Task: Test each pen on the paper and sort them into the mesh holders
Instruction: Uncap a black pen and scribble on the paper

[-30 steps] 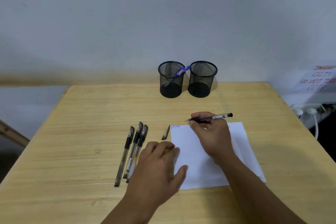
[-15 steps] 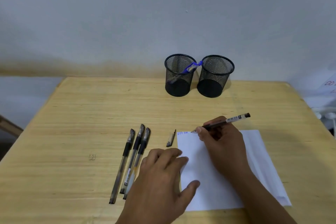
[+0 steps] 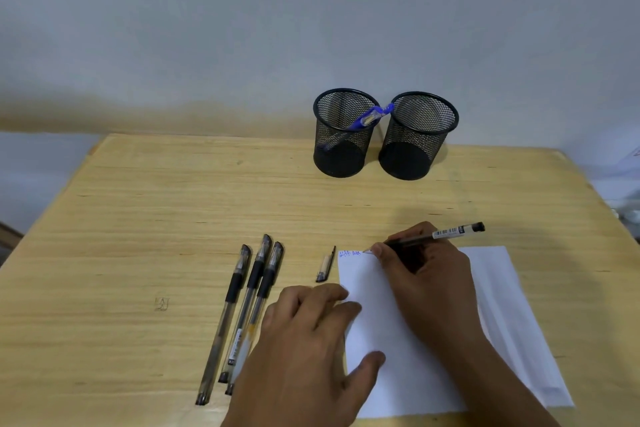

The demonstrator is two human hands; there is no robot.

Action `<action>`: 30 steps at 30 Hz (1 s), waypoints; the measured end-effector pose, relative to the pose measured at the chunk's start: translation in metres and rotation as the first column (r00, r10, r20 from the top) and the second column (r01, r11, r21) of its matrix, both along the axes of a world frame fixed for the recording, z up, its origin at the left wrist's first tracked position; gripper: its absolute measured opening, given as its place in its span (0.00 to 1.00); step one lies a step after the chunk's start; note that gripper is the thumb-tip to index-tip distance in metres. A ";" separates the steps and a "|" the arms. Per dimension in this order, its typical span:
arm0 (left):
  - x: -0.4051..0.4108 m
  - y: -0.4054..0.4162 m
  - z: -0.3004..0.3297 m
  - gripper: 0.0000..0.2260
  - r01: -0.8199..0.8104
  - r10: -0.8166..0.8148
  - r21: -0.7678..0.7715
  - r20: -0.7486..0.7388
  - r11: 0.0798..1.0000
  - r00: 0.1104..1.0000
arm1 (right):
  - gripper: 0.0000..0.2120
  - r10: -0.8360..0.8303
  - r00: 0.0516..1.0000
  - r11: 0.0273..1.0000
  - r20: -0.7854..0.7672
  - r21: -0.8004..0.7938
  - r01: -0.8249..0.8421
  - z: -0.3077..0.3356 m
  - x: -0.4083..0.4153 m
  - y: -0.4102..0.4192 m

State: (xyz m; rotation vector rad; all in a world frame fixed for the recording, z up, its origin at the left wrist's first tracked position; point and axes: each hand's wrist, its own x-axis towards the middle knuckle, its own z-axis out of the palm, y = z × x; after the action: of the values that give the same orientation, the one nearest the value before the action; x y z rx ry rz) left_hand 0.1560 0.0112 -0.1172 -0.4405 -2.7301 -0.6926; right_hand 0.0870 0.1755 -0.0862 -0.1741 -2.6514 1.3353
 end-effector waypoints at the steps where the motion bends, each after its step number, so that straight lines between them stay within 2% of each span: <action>1: 0.000 0.000 0.000 0.22 0.000 0.000 -0.002 -0.001 1.000 1.000 | 0.04 0.003 1.000 1.000 0.001 0.008 -0.003 0.000 0.000 0.000; 9: -0.001 0.001 0.002 0.22 -0.001 0.001 -0.012 0.001 1.000 1.000 | 0.03 -0.005 1.000 1.000 0.001 0.024 0.005 0.000 0.000 -0.001; 13: -0.001 0.000 0.002 0.22 -0.001 0.001 -0.015 0.002 1.000 1.000 | 0.07 0.006 1.000 1.000 -0.005 0.015 -0.006 0.001 0.001 -0.001; 22: -0.002 0.000 0.001 0.22 -0.004 0.004 -0.004 -0.004 1.000 1.000 | 0.03 -0.017 1.000 1.000 0.013 0.023 0.016 -0.001 0.000 -0.001; 30: -0.001 0.000 0.002 0.22 -0.006 0.006 0.010 0.009 1.000 1.000 | 0.05 -0.023 1.000 1.000 0.019 -0.002 0.023 0.002 0.000 -0.002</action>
State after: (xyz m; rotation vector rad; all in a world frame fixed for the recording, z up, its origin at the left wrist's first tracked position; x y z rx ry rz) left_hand 0.1548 0.0112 -0.1155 -0.4278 -2.7336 -0.7077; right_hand 0.0874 0.1736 -0.0846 -0.2179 -2.6554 1.3371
